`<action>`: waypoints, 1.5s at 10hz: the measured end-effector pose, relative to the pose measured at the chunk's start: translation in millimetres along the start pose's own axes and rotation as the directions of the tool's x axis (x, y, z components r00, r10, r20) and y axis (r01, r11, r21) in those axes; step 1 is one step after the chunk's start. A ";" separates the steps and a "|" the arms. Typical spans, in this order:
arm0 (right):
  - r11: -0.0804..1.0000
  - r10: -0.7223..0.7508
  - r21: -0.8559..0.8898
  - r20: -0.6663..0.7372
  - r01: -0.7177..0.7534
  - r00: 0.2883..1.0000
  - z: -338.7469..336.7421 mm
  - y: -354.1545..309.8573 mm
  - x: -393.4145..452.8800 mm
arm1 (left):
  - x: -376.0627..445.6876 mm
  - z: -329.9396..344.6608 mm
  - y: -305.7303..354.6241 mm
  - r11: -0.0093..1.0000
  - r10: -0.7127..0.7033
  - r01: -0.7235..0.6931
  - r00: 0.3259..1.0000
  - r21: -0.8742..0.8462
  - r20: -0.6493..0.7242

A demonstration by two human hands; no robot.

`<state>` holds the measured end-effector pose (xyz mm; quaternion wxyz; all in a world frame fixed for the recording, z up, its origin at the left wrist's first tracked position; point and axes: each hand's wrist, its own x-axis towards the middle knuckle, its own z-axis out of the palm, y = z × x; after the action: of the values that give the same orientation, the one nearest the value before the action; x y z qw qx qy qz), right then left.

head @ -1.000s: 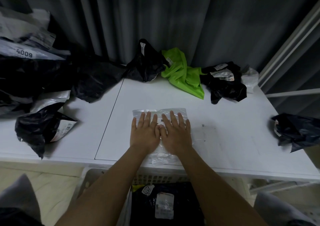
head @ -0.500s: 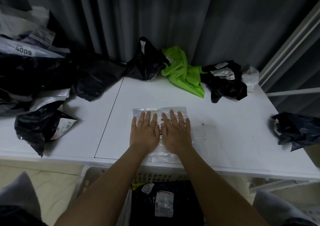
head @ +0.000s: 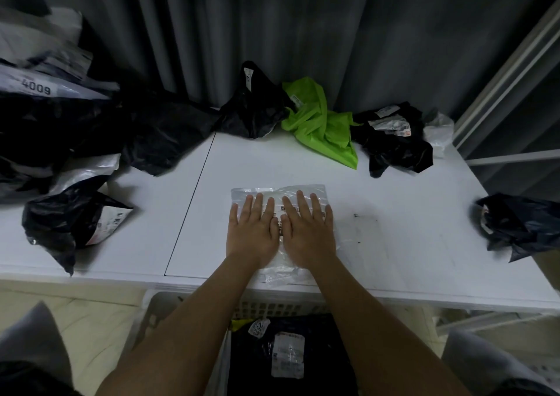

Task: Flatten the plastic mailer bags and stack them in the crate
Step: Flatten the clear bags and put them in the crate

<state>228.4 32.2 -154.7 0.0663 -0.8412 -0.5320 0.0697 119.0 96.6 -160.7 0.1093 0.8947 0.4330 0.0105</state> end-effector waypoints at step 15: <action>0.989 -0.036 -0.136 0.106 0.050 0.994 -2.8 6.9 17.5 | 1.5 0.5 1.5 0.999 -0.040 0.039 0.999 0.032 0.032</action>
<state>242.5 44.9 -154.1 -0.0183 -0.8274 -0.5562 0.0747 121.1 96.8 -161.0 0.1026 0.8875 0.4490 -0.0128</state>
